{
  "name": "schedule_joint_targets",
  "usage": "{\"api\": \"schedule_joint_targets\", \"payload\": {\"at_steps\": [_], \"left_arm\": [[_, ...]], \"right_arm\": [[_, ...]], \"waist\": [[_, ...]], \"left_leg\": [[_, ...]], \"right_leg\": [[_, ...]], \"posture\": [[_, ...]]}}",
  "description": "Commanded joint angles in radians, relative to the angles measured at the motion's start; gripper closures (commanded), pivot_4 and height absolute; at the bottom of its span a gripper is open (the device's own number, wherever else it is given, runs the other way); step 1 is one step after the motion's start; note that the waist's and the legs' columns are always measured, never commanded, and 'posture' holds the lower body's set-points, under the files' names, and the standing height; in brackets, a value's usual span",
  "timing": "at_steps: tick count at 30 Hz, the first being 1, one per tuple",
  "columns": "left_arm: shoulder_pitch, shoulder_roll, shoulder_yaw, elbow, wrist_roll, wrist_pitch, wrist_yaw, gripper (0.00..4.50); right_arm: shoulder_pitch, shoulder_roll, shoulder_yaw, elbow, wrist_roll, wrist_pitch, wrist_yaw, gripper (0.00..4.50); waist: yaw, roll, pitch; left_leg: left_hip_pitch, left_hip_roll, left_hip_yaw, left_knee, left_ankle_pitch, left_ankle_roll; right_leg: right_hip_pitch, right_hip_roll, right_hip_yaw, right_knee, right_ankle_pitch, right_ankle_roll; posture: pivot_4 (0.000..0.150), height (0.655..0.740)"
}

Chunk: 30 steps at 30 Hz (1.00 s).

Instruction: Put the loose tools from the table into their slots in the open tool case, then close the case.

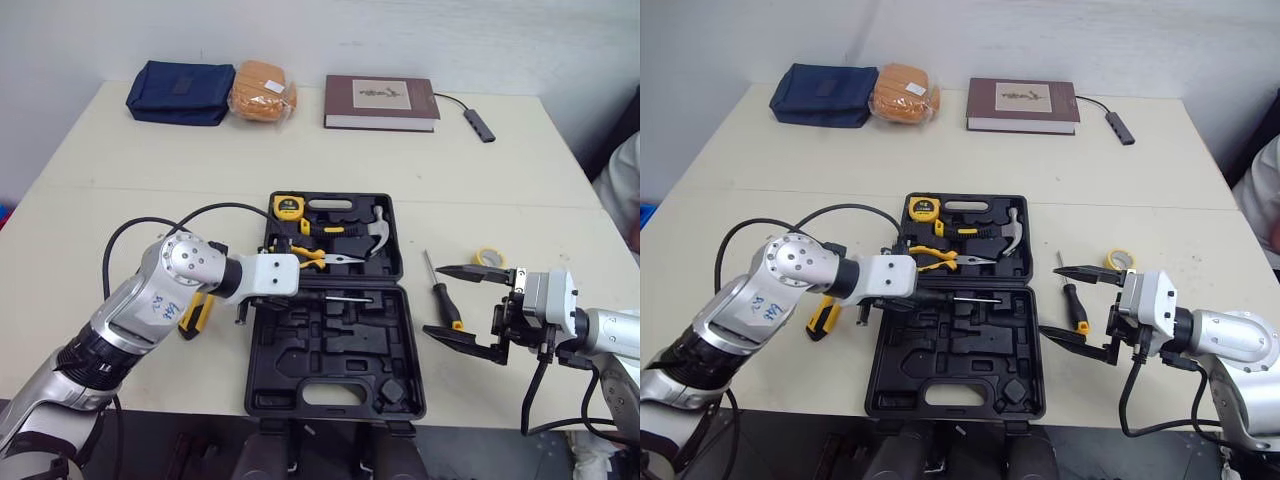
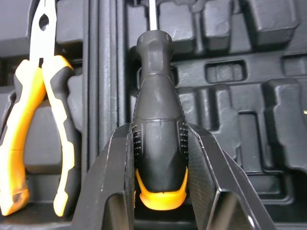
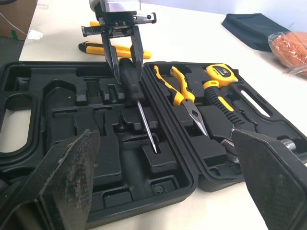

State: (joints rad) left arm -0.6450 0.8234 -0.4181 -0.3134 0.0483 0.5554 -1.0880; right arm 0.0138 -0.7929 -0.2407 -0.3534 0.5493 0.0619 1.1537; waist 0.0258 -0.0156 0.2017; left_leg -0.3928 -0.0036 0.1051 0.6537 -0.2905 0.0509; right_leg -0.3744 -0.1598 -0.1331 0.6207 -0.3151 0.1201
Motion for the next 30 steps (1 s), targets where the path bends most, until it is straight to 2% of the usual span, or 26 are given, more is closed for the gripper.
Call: {"api": "schedule_joint_targets", "payload": {"at_steps": [1,15,17,19,21,23,30], "left_arm": [[-0.021,0.000,-0.009,0.000,0.038,-0.007,-0.001,3.72],[-0.024,-0.034,-0.017,0.047,0.068,-0.087,-0.014,3.72],[-0.018,-0.013,-0.024,0.035,0.063,-0.100,-0.051,2.70],[-0.017,-0.017,-0.015,0.037,0.068,-0.127,-0.045,2.04],[-0.024,-0.040,0.012,0.050,0.058,-0.190,-0.021,1.04],[-0.016,-0.048,0.036,0.046,0.031,-0.201,-0.033,0.27],[0.058,-0.105,0.192,0.066,-0.163,-0.255,-0.043,0.27]], "right_arm": [[0.003,0.004,-0.010,-0.033,0.004,-0.020,-0.004,0.00],[0.007,0.007,-0.008,-0.035,0.003,-0.020,-0.006,0.00],[0.005,0.007,-0.007,-0.034,0.004,-0.019,-0.005,0.00],[0.003,0.007,-0.005,-0.034,0.003,-0.019,-0.005,0.00],[0.001,0.008,-0.001,-0.032,0.001,-0.020,-0.005,0.00],[0.003,0.009,0.002,-0.032,0.001,-0.020,-0.003,0.00],[0.003,0.015,0.009,-0.031,-0.002,-0.022,-0.005,0.00]], "waist": [[0.000,0.000,0.000],[0.001,0.000,0.000],[0.001,0.000,0.000],[0.000,0.000,0.000],[0.000,0.000,0.000],[0.000,0.000,0.000],[-0.002,0.000,0.000]], "left_leg": [[0.000,0.000,0.000,0.000,0.000,0.000],[0.000,0.000,0.000,0.003,0.000,0.000],[0.000,0.000,-0.001,0.003,0.000,0.000],[0.000,0.000,-0.001,0.004,0.000,0.001],[0.000,0.000,-0.001,0.004,0.000,0.001],[0.000,0.000,-0.001,0.004,0.000,0.001],[0.000,0.000,-0.001,0.006,0.000,0.001]], "right_leg": [[0.000,0.000,0.000,0.000,0.000,0.000],[0.001,-0.001,0.000,0.000,0.000,0.000],[0.001,-0.001,0.000,0.000,0.000,0.000],[0.001,-0.002,0.000,0.000,0.000,0.000],[0.001,-0.003,0.000,0.000,0.000,0.000],[0.001,-0.003,0.000,0.000,0.000,0.000],[0.001,-0.003,0.000,0.001,0.000,0.000]], "posture": [[0.150,0.7400],[0.150,0.7400],[0.150,0.7400],[0.150,0.7400],[0.150,0.7400],[0.150,0.7400],[0.150,0.7400]]}}
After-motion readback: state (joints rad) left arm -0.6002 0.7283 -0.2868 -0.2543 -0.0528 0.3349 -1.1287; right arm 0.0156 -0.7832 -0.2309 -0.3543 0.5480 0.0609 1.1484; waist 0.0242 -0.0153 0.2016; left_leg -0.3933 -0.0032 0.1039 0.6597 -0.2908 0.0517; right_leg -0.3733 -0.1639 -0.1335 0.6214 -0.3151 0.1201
